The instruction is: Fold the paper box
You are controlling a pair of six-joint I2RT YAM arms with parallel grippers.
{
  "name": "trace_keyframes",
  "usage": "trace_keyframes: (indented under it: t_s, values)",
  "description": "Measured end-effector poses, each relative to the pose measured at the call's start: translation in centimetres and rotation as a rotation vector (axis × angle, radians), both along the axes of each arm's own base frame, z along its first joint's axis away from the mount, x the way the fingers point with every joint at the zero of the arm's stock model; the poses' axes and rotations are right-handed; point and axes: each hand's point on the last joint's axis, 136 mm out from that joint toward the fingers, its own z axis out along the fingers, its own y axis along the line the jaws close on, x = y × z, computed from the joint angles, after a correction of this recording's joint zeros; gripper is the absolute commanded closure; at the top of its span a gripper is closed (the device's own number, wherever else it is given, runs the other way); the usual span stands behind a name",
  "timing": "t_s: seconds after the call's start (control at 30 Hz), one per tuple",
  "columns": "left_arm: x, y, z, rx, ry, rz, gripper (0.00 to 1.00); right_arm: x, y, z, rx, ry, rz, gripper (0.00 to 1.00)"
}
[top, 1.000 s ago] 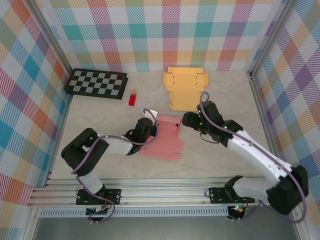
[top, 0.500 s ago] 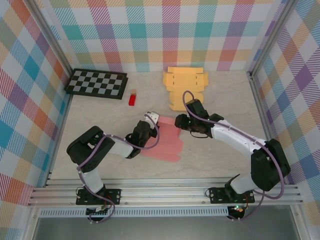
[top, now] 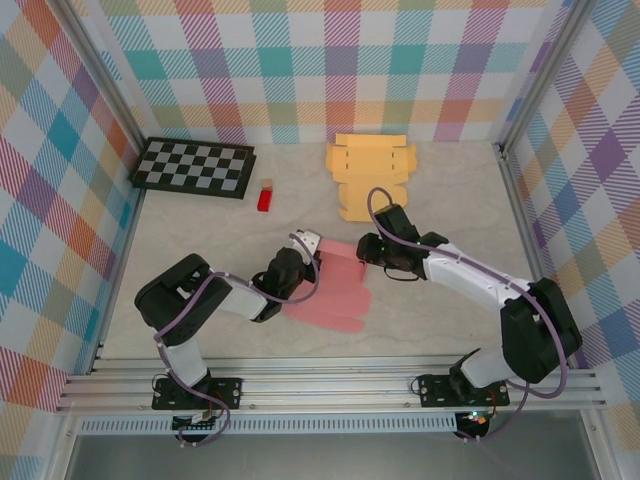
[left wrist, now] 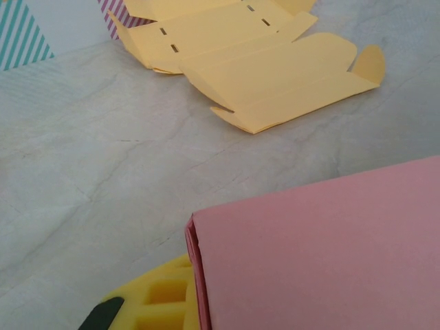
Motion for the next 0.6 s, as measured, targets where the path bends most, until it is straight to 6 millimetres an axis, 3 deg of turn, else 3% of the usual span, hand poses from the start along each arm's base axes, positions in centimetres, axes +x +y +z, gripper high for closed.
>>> trace_keyframes:
  t_s: [0.13, 0.2, 0.27, 0.3, 0.47, 0.6]
  values:
    - [-0.1, -0.4, -0.5, -0.008, 0.008, 0.004, 0.89, -0.3, -0.2, -0.1, 0.034, -0.016, -0.019, 0.67]
    - [0.0, -0.5, -0.5, -0.017, 0.003, 0.012, 0.75, -0.3, -0.2, -0.2, 0.047, -0.021, -0.028, 0.67]
    - [0.0, -0.4, -0.8, -0.009, 0.007, 0.015, 0.52, -0.4, -0.2, -0.3, 0.06, -0.024, -0.034, 0.67]
    - [-0.1, -0.4, -0.9, -0.01, 0.011, 0.017, 0.48, -0.5, -0.3, -0.3, 0.066, -0.025, -0.04, 0.67]
    - [-0.6, 0.0, -1.1, -0.001, 0.029, 0.011, 0.4, -0.9, -0.7, -0.3, 0.082, -0.037, -0.057, 0.68]
    - [-2.2, 0.8, 0.4, -0.011, 0.04, -0.024, 0.39, -1.0, -1.1, -0.1, 0.074, -0.049, -0.068, 0.68]
